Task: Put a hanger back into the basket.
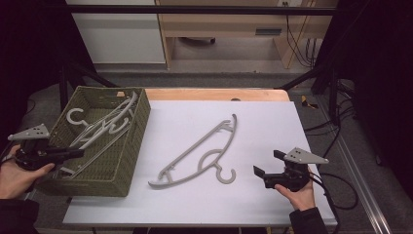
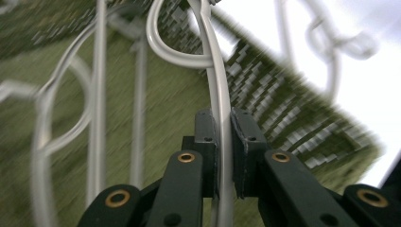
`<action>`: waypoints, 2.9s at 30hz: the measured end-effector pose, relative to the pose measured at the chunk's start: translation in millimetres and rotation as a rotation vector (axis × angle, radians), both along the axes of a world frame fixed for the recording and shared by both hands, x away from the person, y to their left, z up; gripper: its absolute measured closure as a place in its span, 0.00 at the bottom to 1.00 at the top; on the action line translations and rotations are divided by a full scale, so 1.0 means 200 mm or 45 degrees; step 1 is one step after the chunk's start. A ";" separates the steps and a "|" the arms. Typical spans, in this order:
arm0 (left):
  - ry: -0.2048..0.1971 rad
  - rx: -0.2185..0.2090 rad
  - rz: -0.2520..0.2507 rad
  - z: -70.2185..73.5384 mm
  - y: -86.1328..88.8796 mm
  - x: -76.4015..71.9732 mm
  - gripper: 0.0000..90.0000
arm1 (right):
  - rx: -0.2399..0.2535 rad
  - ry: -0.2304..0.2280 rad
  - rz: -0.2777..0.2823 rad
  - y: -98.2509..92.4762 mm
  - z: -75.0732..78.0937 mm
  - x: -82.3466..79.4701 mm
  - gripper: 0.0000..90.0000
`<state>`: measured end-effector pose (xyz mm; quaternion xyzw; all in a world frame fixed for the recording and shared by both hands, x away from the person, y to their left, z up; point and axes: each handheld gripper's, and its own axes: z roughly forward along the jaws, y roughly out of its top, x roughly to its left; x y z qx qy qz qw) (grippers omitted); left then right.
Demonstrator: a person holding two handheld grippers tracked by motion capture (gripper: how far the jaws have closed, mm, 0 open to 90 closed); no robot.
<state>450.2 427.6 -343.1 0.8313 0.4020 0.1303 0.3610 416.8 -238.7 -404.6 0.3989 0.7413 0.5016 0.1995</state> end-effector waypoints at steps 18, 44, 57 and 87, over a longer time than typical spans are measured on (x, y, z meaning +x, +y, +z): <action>-0.023 -0.102 -0.077 -0.04 0.00 0.08 0.91 | -0.010 0.014 -0.003 0.01 -0.01 0.01 0.06; 0.233 0.256 0.160 -0.23 -0.05 0.14 0.81 | -0.011 0.012 0.001 0.01 -0.01 0.01 0.06; 0.116 0.375 0.129 -0.20 -0.20 0.20 0.68 | -0.010 0.012 0.003 0.01 -0.01 0.01 0.06; 0.083 0.207 0.399 -0.10 0.00 0.25 0.84 | -0.017 0.004 0.002 0.00 -0.01 0.01 0.06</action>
